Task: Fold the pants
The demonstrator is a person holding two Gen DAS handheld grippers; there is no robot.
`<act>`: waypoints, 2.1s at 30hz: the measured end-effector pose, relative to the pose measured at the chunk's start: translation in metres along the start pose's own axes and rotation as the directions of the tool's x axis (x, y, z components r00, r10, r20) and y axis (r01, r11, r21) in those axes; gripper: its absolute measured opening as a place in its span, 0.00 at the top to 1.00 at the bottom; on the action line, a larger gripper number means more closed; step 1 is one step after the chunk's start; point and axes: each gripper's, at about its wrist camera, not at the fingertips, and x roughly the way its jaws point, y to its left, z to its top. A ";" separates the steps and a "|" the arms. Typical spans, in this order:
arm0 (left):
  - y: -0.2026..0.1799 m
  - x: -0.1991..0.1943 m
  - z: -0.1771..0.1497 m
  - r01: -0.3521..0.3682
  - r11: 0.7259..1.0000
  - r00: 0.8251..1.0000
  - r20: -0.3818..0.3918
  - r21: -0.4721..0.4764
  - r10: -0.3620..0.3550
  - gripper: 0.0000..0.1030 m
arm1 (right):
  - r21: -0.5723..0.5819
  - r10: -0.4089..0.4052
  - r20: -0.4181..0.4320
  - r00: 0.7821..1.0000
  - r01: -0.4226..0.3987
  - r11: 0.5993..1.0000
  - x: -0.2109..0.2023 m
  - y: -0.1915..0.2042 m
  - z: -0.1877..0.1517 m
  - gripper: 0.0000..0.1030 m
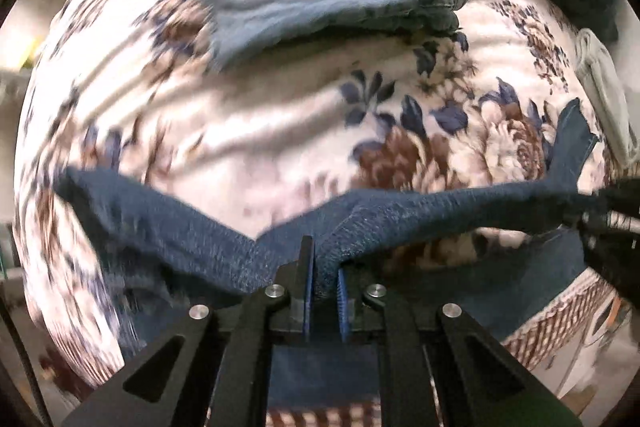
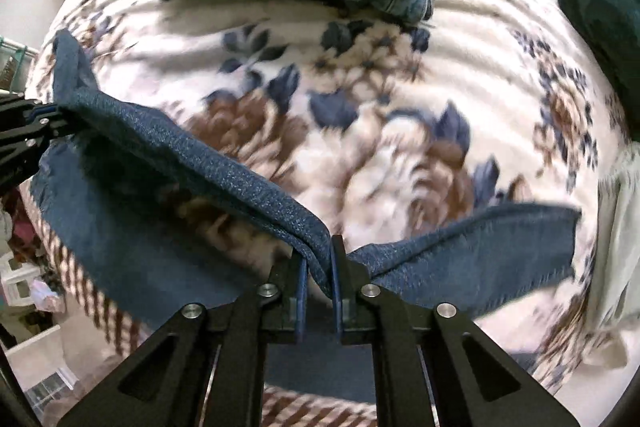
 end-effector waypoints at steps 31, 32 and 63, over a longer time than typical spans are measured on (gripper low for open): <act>-0.020 0.088 -0.146 -0.073 0.975 0.993 -0.109 -0.212 0.051 0.20 | 0.155 0.060 -0.203 0.977 -0.028 0.987 0.043 0.059 -0.117 0.07; -0.017 0.081 -0.148 -0.076 0.973 0.994 -0.096 -0.217 0.056 0.18 | 0.174 0.066 -0.192 0.979 -0.032 0.984 0.033 0.055 -0.118 0.07; -0.013 0.111 -0.051 -0.253 0.953 0.967 -0.021 -0.166 0.253 0.18 | 0.654 -0.227 -0.117 0.967 0.247 0.715 0.086 -0.178 0.016 0.93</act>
